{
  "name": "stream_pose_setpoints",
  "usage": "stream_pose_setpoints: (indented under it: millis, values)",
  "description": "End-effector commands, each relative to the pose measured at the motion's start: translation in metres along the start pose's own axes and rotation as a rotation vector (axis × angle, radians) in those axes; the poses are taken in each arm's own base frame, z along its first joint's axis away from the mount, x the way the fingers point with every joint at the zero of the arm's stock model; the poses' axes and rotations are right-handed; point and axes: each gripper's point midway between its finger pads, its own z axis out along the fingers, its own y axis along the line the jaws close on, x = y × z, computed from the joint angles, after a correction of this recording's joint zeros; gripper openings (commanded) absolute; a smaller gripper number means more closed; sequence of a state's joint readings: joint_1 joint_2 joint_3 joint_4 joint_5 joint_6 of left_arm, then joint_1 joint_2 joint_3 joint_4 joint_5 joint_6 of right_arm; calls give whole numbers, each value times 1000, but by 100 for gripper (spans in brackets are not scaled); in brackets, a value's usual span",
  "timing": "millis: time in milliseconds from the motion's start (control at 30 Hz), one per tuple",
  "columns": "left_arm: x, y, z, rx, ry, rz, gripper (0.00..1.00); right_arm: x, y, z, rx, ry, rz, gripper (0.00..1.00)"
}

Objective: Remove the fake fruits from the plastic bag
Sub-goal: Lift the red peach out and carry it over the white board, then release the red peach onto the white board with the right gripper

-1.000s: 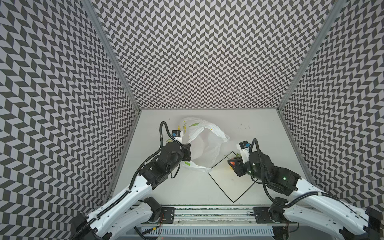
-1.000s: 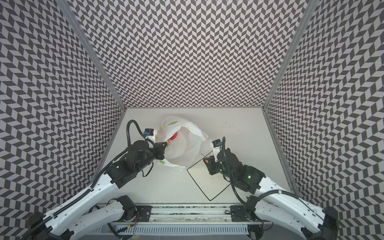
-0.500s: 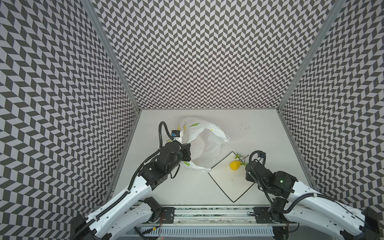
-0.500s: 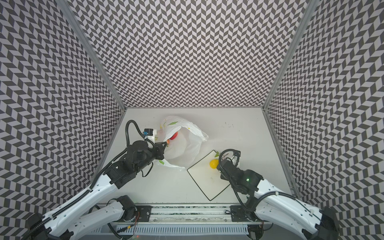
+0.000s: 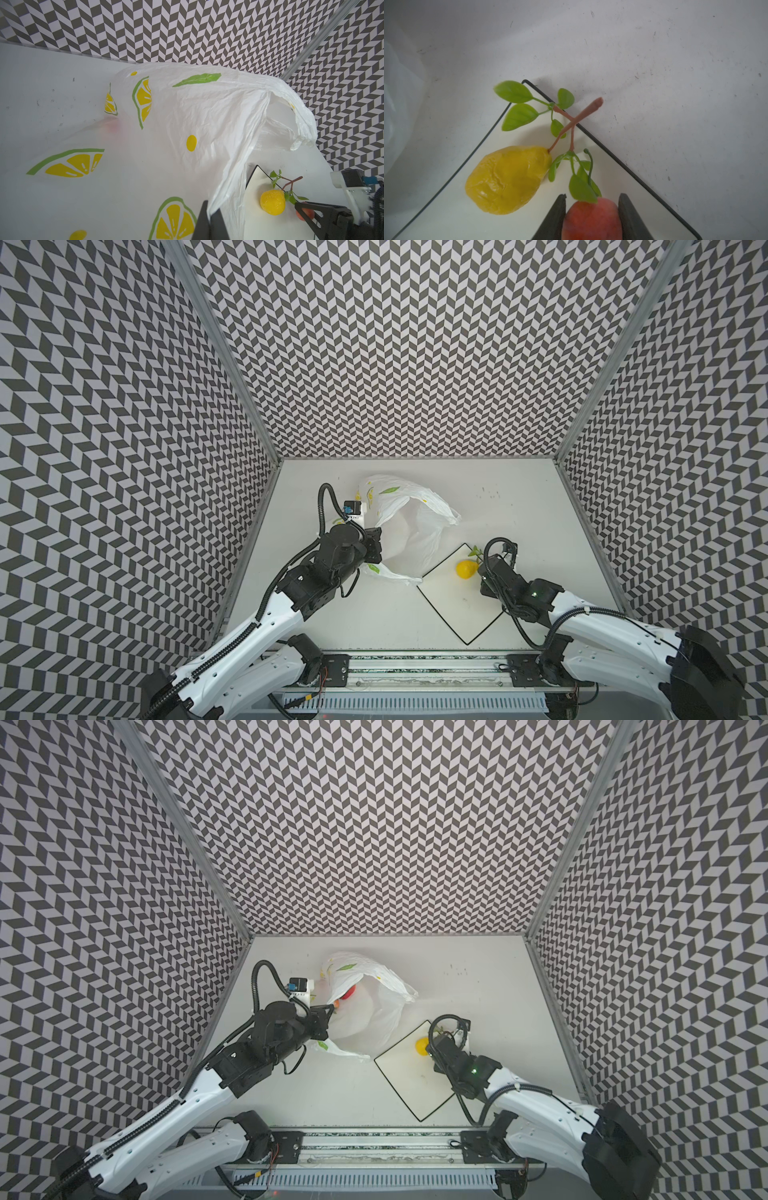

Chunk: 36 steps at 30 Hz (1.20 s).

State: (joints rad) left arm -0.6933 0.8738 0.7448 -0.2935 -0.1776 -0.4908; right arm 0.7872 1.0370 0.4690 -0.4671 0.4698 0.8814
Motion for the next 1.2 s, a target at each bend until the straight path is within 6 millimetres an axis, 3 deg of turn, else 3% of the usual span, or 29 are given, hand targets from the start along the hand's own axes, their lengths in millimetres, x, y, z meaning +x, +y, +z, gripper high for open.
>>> stream_pose_setpoints:
  millis: [0, 267, 433, 600, 800, 1000, 1167]
  values:
    - [-5, -3, -6, 8, -11, 2, 0, -6, 16, 6, -66, -23, 8, 42]
    - [-5, -2, -3, -1, -3, 4, 0, -2, 17, 14, -84, 0, -13, 58]
    - [-7, -3, -2, -5, -5, 2, 0, -6, 11, 7, -83, -7, -3, 66]
    - [-7, -2, -1, -11, -4, 6, 0, -29, 9, -21, -112, -68, 51, 76]
    - [-7, -1, -1, -14, 0, 20, 0, -70, 12, -73, -215, -190, 126, 74]
    - [-7, -2, -3, -11, 2, 30, 0, -107, 87, -140, -648, -355, -89, 62]
    - [-6, -2, -4, -9, 4, 31, 0, -97, 141, -174, -890, -458, -397, 55]
